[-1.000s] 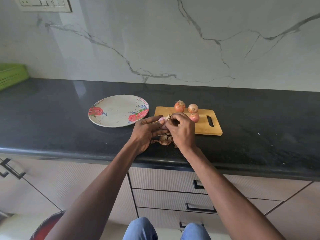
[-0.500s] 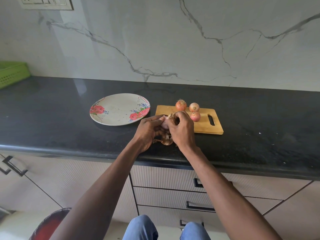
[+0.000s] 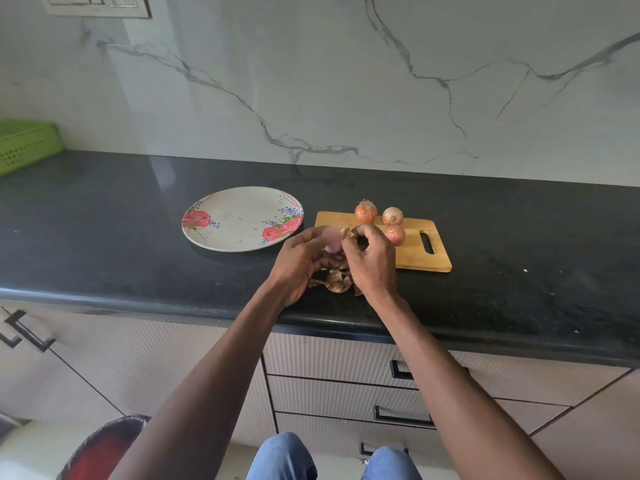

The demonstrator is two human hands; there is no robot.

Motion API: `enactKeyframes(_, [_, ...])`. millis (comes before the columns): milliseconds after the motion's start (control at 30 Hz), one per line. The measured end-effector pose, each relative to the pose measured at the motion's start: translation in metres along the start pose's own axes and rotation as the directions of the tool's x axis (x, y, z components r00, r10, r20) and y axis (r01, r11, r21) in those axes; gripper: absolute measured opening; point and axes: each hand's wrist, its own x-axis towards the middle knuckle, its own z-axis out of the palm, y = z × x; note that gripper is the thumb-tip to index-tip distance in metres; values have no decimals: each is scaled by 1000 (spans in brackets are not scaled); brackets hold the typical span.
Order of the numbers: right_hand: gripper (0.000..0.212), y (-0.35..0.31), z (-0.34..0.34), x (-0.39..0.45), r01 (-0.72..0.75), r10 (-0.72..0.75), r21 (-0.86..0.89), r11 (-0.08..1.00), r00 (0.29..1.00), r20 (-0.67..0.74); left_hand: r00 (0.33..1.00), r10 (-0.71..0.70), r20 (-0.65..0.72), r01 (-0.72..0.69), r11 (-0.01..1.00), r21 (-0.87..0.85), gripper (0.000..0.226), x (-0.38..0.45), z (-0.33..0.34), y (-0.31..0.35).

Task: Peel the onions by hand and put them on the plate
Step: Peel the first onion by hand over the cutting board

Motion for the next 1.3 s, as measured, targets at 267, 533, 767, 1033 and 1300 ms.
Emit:
enactKeyframes(267, [34,-1,-1,-1,-89,88,49,995,996,23,999,-19,-43,22,998,55,15,0,0,-1])
enactKeyframes(533, [11,0,-3,-1,-109,109,45,993,994,8,997,-58,-58,58,998,-7,25,-2,2,4])
enactKeyframes(767, [12,-3,-4,-1,-109,110,12,994,992,-56,992,-79,-97,76,996,-42,27,-4,3,5])
enactKeyframes(1033, [6,-12,-9,1,-132,133,101,986,991,-8,984,-52,-170,26,988,-153,23,-4,5,6])
enactKeyframes(1300, [18,-9,-5,0,-134,127,60,989,985,118,990,-18,-137,-8,982,-187,18,-3,2,5])
